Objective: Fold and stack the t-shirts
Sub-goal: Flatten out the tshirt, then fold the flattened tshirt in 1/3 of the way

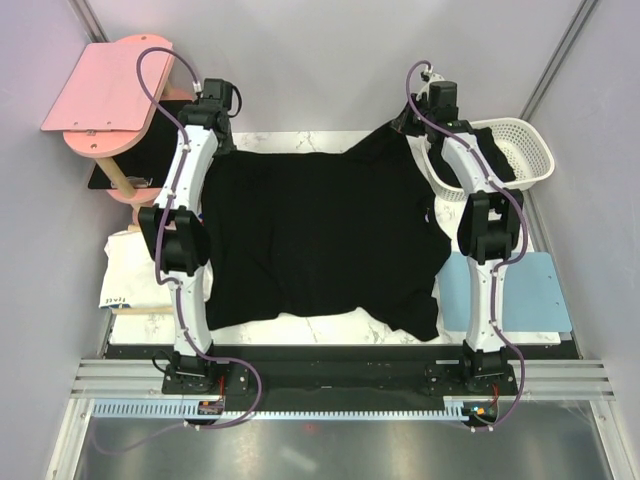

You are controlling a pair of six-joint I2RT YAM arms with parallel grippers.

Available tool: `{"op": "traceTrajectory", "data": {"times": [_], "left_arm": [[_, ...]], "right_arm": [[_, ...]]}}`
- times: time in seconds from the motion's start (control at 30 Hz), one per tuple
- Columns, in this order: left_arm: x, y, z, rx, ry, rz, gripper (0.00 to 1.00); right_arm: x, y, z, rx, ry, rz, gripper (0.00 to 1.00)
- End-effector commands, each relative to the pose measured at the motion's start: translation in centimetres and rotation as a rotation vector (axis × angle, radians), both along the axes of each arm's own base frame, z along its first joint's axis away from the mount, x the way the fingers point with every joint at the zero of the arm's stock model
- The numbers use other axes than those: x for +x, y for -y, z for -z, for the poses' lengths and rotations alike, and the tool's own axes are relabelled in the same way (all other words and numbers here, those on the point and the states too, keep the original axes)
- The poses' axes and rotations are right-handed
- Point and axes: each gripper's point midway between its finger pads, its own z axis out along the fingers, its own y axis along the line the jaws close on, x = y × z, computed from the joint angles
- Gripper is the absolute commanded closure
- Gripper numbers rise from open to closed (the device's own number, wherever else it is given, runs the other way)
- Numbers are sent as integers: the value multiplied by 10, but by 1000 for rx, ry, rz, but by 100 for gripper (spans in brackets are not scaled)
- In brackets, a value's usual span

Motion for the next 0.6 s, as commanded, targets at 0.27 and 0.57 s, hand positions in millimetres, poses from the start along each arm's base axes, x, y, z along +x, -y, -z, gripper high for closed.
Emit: {"op": "traceTrajectory", "data": {"times": [0.27,0.57], "left_arm": [[-64,-16,-17,49,-18,-54,98],[-96,-29,33,110,-162,-107,98]], "right_arm": [[-87,-7,-81,92,-10,-84,100],[-148,7,-64,49,-165,-81,100]]}}
